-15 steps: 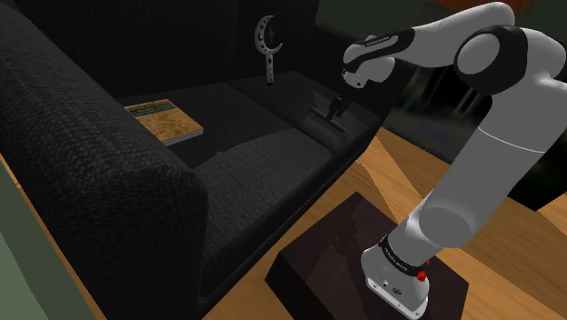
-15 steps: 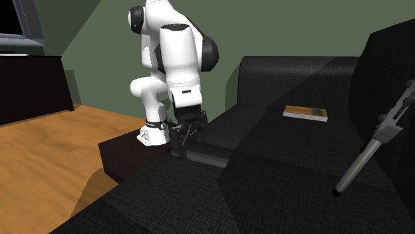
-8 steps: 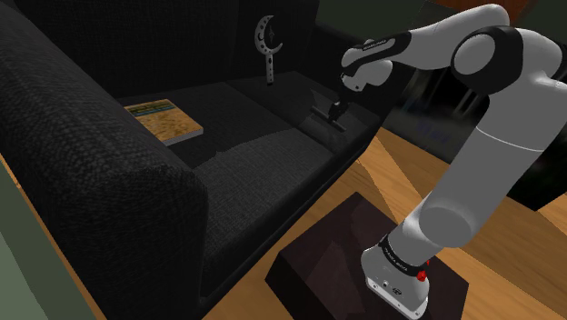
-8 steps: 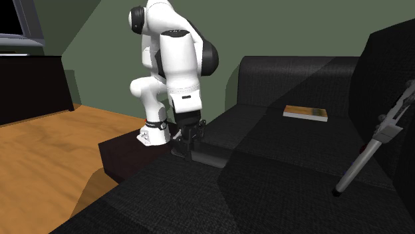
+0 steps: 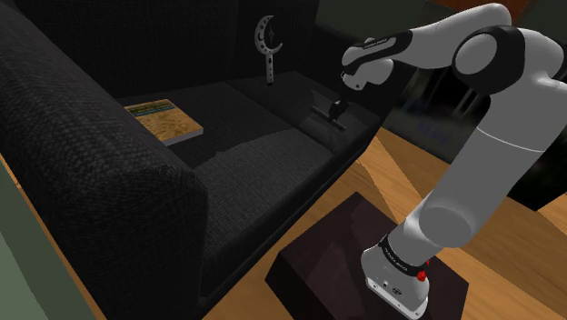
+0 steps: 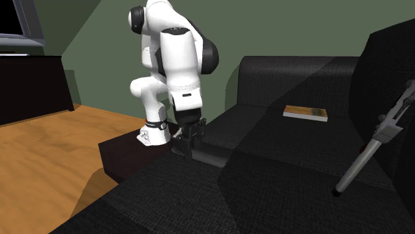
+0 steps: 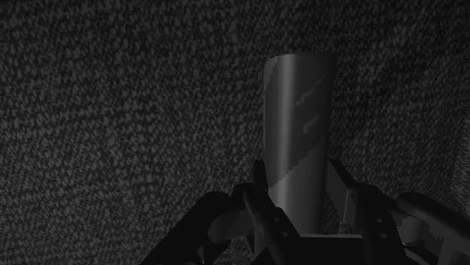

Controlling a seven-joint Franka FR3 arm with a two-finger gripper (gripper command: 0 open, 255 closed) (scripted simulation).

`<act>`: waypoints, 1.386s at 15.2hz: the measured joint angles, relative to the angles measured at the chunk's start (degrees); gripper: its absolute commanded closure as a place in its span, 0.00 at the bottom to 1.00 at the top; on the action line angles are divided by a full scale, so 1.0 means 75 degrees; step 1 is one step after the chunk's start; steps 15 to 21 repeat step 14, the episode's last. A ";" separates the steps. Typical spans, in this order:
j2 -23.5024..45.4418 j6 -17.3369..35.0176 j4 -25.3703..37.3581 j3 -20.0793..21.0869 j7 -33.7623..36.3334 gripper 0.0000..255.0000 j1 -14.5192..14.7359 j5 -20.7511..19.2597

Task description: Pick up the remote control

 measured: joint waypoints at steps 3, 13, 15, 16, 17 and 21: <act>-0.0168 -0.0255 0.0117 -0.0017 0.0113 1.00 0.0028 -0.0125; -0.0538 -0.1153 0.0712 -0.0059 0.0356 1.00 0.0052 -0.0407; -0.0568 -0.1221 0.0756 -0.0058 0.0382 1.00 0.0058 -0.0429; -0.0568 -0.1221 0.0756 -0.0058 0.0382 1.00 0.0058 -0.0429; -0.0568 -0.1221 0.0756 -0.0058 0.0382 1.00 0.0058 -0.0429; -0.0568 -0.1221 0.0756 -0.0058 0.0382 1.00 0.0058 -0.0429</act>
